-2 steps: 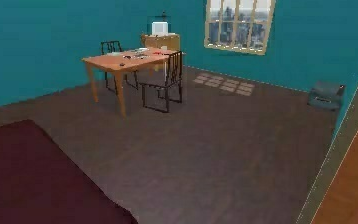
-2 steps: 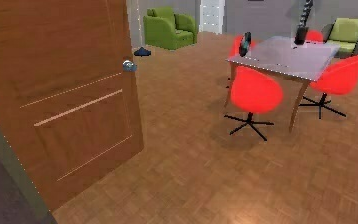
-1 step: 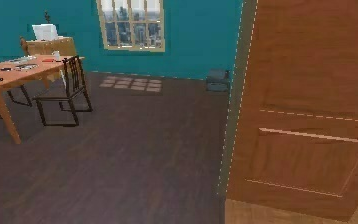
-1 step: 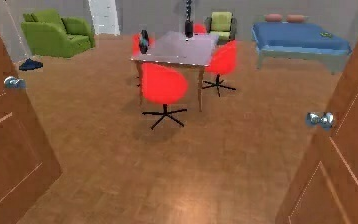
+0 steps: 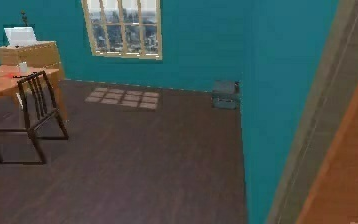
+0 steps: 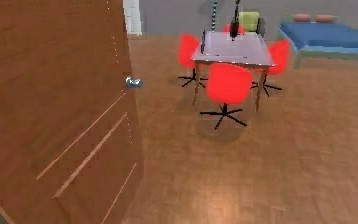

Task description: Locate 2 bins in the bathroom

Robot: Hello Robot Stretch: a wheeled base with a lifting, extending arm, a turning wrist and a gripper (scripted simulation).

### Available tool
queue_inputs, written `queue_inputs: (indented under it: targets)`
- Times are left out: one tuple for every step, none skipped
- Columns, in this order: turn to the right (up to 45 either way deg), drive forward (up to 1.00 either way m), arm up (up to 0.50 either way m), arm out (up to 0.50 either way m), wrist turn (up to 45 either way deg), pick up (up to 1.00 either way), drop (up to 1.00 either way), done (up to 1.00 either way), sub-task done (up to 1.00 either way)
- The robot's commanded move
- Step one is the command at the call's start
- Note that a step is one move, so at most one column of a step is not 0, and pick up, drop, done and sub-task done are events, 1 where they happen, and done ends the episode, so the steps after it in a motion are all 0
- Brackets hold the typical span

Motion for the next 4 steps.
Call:
queue_inputs:
  targets:
    - [-45.0, 0.00, 0.00, 0.00, 0.0, 0.00, 0.00, 0.00, 0.00]
    - [-27.0, 0.00, 0.00, 0.00, 0.0, 0.00, 0.00, 0.00, 0.00]
    - [0.0, 0.25, 0.00, 0.00, 0.0, 0.00, 0.00, 0.00, 0.00]
    - [-3.0, 0.00, 0.00, 0.00, 0.0, 0.00, 0.00, 0.00, 0.00]
